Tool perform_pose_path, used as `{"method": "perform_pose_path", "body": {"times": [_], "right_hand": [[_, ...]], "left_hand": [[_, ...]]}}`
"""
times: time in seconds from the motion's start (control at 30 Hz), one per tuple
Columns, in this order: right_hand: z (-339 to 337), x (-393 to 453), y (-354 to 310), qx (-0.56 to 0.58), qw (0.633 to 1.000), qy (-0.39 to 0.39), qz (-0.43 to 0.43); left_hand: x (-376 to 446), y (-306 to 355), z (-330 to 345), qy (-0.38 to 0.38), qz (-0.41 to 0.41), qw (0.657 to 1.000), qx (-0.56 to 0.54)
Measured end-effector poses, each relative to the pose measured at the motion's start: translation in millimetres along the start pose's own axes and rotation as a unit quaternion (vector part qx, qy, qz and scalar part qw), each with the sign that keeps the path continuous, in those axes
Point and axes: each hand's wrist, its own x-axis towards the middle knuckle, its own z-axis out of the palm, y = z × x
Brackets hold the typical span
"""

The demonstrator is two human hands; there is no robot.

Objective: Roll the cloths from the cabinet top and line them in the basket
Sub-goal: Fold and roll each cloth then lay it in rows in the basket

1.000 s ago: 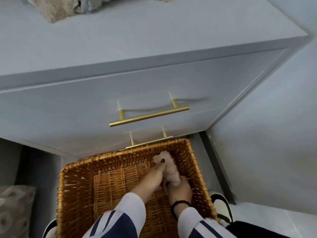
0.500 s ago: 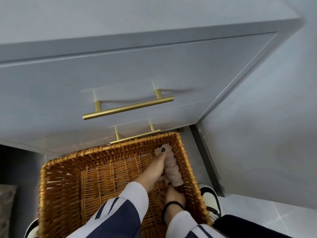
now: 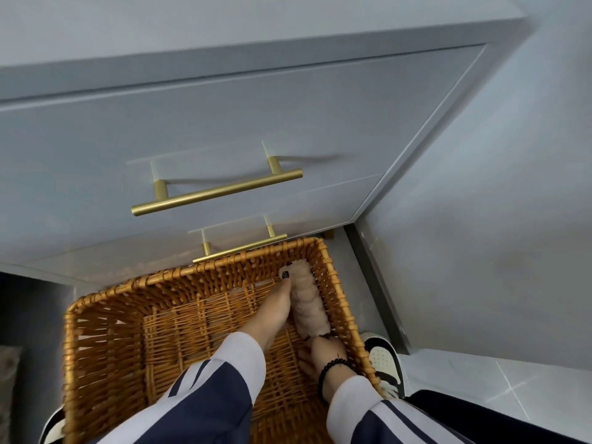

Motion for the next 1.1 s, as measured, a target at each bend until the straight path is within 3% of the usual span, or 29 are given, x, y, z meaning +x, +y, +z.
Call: {"method": "perform_pose_path", "body": {"times": [0.1,0.33,0.57,0.7,1.1], "right_hand": [[-10,-11,-2,0.011,0.999,-0.014,0.042],[-22,-46,0,-0.015,0.999,-0.035,0.025],[-29,-112,-13,-0.016,0.998,-0.059,-0.033],[-36,-155,-20,0.015,0.992,-0.110,-0.058],[-39,-272,-60,-0.048,0.959,-0.161,-0.227]], "left_hand": [[-8,0,-9,0.031,-0.007,1.000,-0.001],[-50,2,-38,0.071,0.017,0.997,-0.009],[-116,25,-38,0.067,0.066,0.996,0.004],[-160,35,-37,0.069,0.097,0.993,0.024],[-306,67,-63,0.085,0.227,0.968,0.068]]}}
